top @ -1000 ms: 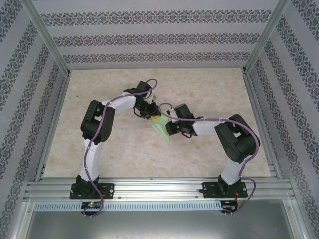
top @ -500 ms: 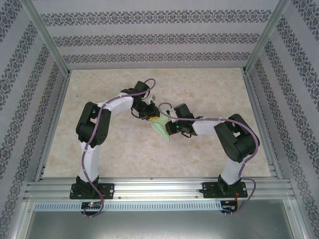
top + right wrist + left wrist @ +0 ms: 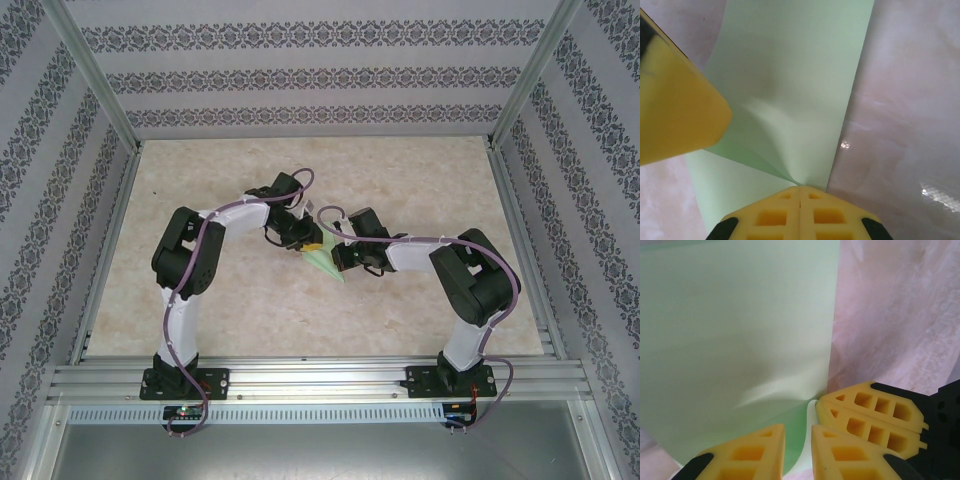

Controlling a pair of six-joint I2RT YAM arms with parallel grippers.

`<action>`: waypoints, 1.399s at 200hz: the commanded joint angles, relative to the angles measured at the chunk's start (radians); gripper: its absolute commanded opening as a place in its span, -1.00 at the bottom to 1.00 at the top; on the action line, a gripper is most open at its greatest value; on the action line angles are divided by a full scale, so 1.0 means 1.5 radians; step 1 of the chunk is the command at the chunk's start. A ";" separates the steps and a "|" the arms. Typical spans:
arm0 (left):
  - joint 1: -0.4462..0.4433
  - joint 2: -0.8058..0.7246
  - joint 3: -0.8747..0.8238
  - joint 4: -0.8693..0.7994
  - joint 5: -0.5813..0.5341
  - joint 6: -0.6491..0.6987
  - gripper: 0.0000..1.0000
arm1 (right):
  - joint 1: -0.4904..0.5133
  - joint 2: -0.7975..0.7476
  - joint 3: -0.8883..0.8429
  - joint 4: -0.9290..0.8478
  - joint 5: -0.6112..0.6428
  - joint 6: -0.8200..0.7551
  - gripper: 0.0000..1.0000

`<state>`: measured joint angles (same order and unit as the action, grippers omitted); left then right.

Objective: Fold a paper plane with a square sheet of paper (fold left side to right side)
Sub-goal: Third fold the triangle at the center of the table.

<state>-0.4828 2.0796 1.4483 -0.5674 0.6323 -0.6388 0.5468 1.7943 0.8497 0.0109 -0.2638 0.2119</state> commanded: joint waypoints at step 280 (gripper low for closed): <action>-0.046 -0.004 -0.082 0.044 -0.036 -0.019 -0.59 | -0.007 0.034 0.002 -0.056 0.005 -0.010 -1.00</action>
<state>-0.5522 2.0651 1.3499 -0.5293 0.5957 -0.6601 0.5468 1.7966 0.8558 0.0025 -0.2642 0.2111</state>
